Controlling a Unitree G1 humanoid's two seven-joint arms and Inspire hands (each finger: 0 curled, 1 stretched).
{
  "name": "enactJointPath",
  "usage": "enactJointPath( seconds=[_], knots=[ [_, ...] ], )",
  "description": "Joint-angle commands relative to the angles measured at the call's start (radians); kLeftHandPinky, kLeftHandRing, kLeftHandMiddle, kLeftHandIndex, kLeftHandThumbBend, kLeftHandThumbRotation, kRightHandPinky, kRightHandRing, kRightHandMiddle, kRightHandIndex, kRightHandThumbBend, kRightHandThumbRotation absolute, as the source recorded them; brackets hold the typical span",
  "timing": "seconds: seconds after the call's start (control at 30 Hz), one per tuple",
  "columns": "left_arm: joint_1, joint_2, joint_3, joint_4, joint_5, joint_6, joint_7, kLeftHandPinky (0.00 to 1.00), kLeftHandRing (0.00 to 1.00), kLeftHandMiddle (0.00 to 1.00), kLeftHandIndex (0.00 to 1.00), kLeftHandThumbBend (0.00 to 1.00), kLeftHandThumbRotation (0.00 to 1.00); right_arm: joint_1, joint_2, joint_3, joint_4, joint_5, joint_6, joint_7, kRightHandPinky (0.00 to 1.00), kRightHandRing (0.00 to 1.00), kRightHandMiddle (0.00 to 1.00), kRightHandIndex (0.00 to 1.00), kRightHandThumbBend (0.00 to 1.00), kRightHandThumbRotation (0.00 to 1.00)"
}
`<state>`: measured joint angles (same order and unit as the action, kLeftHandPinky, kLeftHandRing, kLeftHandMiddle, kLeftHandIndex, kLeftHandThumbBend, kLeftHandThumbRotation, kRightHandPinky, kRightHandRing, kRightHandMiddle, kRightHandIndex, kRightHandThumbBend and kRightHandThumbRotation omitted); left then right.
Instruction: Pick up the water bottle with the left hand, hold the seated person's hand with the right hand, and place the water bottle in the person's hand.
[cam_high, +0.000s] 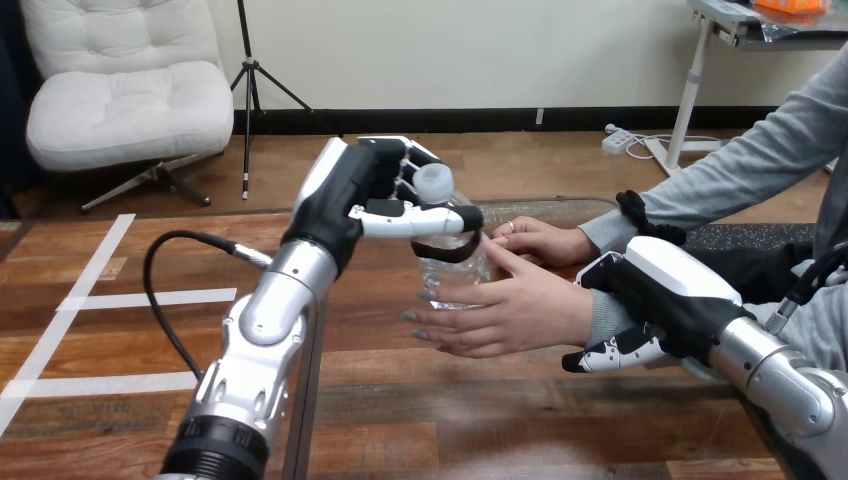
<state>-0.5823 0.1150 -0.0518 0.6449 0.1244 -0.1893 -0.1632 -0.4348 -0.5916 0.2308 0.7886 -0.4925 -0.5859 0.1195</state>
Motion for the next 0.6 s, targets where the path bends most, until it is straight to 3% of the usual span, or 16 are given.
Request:
enactJointPath(
  seconds=[0.0, 0.57],
  knots=[
    [-0.044, -0.008, -0.009, -0.077, -0.008, -0.013, -0.004, 0.27, 0.33, 0.38, 0.41, 0.70, 0.00, -0.089, 0.008, -0.009, -0.058, 0.007, -0.013, -0.016, 0.18, 0.22, 0.29, 0.31, 0.62, 0.00],
    [-0.016, -0.019, -0.028, -0.150, -0.005, 0.040, -0.032, 0.27, 0.33, 0.37, 0.40, 0.72, 0.00, -0.093, 0.013, -0.010, -0.050, 0.008, -0.015, -0.016, 0.19, 0.23, 0.29, 0.31, 0.62, 0.00]
  ],
)
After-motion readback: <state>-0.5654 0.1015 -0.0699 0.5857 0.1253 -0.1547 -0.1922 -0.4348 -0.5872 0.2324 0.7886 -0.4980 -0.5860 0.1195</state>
